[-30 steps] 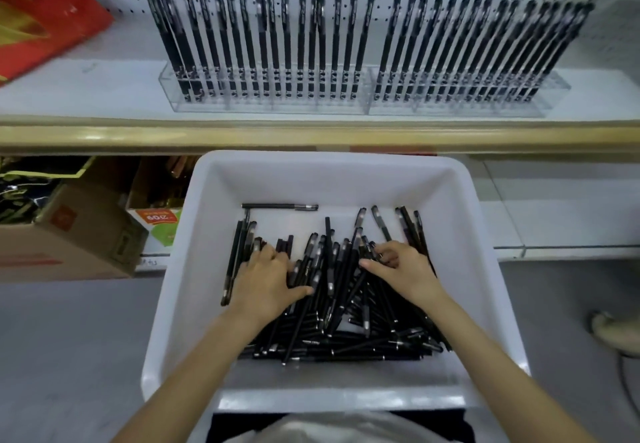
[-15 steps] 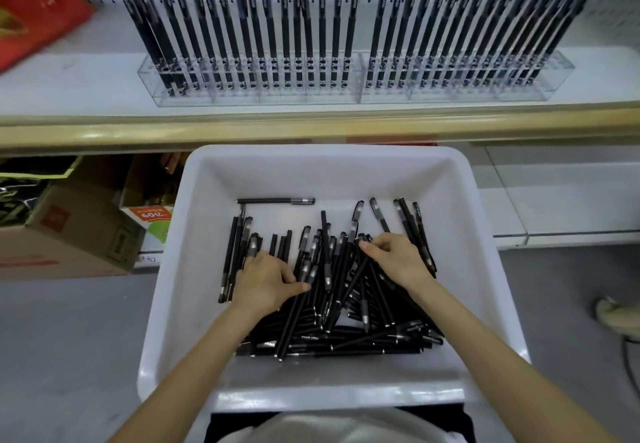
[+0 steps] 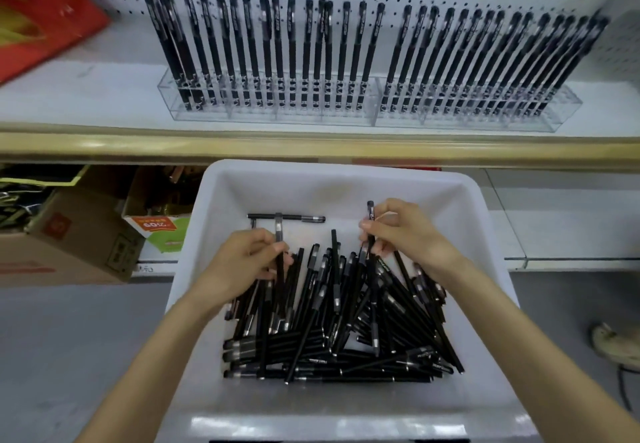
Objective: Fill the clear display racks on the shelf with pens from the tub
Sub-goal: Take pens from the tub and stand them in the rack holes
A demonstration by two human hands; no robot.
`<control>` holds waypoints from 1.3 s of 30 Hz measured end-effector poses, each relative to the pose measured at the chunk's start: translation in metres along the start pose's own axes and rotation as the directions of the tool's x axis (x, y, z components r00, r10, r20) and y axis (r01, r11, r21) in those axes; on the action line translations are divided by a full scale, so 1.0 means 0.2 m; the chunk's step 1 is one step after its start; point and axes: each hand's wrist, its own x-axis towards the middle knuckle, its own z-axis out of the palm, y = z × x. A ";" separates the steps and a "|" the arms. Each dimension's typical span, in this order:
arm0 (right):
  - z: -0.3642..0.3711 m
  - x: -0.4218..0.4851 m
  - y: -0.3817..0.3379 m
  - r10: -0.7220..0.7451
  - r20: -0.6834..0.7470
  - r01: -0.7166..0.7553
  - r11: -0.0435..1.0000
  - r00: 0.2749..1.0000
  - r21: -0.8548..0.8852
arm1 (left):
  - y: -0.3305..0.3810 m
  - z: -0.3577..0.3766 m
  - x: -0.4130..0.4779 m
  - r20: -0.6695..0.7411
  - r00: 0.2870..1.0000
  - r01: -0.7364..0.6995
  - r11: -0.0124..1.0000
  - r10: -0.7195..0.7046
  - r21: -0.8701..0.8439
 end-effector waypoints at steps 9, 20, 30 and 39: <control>0.20 0.17 -0.78 -0.337 0.227 0.311 0.939 0.914 0.145 | 0.27 -0.43 -0.02 -0.307 0.936 -0.227 0.961 0.171 -0.157; 0.53 0.57 -1.19 -0.750 0.024 0.716 0.620 0.661 -0.320 | 0.43 -0.67 0.04 -0.499 0.846 -0.330 0.920 0.190 -0.209; 0.63 0.70 -1.15 -0.836 -0.071 0.722 0.510 0.545 -0.468 | 0.40 -0.72 0.09 -0.507 0.854 -0.289 0.915 0.115 -0.280; 0.66 0.75 -1.11 -0.818 -0.052 0.689 0.515 0.573 -0.510 | 0.36 -0.70 0.11 -0.490 0.869 -0.273 0.894 0.071 -0.355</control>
